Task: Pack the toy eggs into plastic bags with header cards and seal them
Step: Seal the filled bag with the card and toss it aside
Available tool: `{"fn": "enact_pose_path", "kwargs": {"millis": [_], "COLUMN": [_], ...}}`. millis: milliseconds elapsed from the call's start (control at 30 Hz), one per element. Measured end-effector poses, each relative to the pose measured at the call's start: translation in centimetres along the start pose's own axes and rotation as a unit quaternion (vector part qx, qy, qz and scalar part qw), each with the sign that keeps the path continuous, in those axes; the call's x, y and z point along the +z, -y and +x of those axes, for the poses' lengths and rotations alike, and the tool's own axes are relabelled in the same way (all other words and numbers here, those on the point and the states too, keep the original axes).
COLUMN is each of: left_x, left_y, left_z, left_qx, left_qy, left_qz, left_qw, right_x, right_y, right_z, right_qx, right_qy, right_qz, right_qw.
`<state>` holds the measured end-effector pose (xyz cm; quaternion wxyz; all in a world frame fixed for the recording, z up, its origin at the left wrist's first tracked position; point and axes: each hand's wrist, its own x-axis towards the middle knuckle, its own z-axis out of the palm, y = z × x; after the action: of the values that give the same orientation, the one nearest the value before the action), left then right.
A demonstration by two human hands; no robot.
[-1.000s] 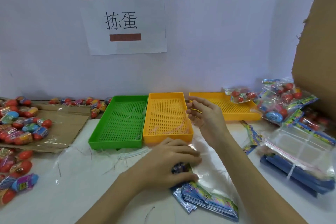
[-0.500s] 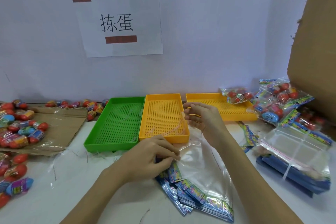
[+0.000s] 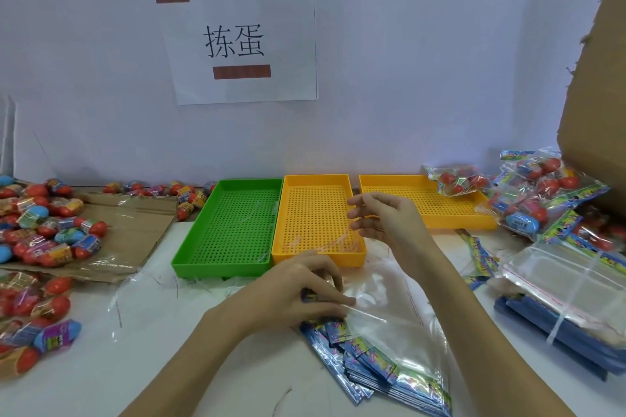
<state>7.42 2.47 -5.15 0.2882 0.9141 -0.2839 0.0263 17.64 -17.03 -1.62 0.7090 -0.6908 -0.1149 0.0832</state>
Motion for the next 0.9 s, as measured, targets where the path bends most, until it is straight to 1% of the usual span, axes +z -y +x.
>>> {"fn": "enact_pose_path", "kwargs": {"millis": [100,167,200,233,300,333,367,433,467,500,567,600,667,700,800,900], "left_x": [0.2,-0.2,-0.5,-0.9,-1.6,-1.8,-2.0,-2.2,-2.4,-2.6,-3.2,-3.4,-3.4,-3.2,-3.1,-3.2], "left_y": [0.0,0.0,0.0,0.1,0.4,0.6,1.0,1.4,1.7,1.7,1.7,1.7,1.8,1.9,2.0,1.8], "left_z": [0.1,0.2,0.2,0.3,0.4,0.3,0.2,0.1,0.1,0.3,0.4,0.4,0.1,-0.2,-0.5,-0.4], "left_qx": [-0.012,-0.052,-0.077,-0.103,-0.154,-0.174,-0.188,-0.213,-0.215,-0.211,-0.196,-0.195,-0.215,-0.224,-0.244,-0.246], "left_qy": [-0.043,-0.113,-0.161,-0.213,-0.3,-0.328,-0.344,-0.344,-0.336,-0.328,-0.305,-0.301,-0.315,-0.332,-0.38,-0.393], "left_qz": [-0.054,-0.125,-0.167,-0.216,-0.32,-0.356,-0.376,-0.391,-0.412,-0.451,-0.544,-0.546,-0.441,-0.39,-0.345,-0.335], "left_qw": [0.998,0.984,0.97,0.947,0.885,0.857,0.84,0.827,0.819,0.803,0.757,0.757,0.813,0.829,0.823,0.82], "right_x": [0.0,0.0,0.0,0.0,-0.4,-0.5,-0.5,-0.2,0.1,0.3,0.6,0.6,0.6,0.6,0.7,1.1], "right_y": [-0.2,0.0,0.1,0.3,0.6,0.8,0.7,0.4,0.1,-0.1,-0.3,-0.3,-0.2,-0.1,0.0,0.2], "right_z": [-0.1,0.0,0.1,0.3,0.5,0.4,0.2,-0.2,-0.3,-0.3,-0.3,-0.3,-0.4,-0.5,-0.6,-0.8], "right_qx": [-0.003,0.0,0.008,0.023,0.06,0.068,0.058,0.003,-0.023,-0.036,-0.037,-0.032,-0.023,-0.018,-0.009,-0.01], "right_qy": [0.005,0.009,0.017,0.036,0.11,0.151,0.183,0.206,0.193,0.168,0.117,0.101,0.085,0.084,0.099,0.109], "right_qz": [0.0,0.02,0.037,0.056,0.09,0.095,0.078,0.018,0.0,-0.002,0.009,0.016,0.024,0.027,0.032,0.036], "right_qw": [1.0,1.0,0.999,0.998,0.988,0.982,0.978,0.978,0.981,0.985,0.992,0.994,0.996,0.996,0.995,0.993]}}
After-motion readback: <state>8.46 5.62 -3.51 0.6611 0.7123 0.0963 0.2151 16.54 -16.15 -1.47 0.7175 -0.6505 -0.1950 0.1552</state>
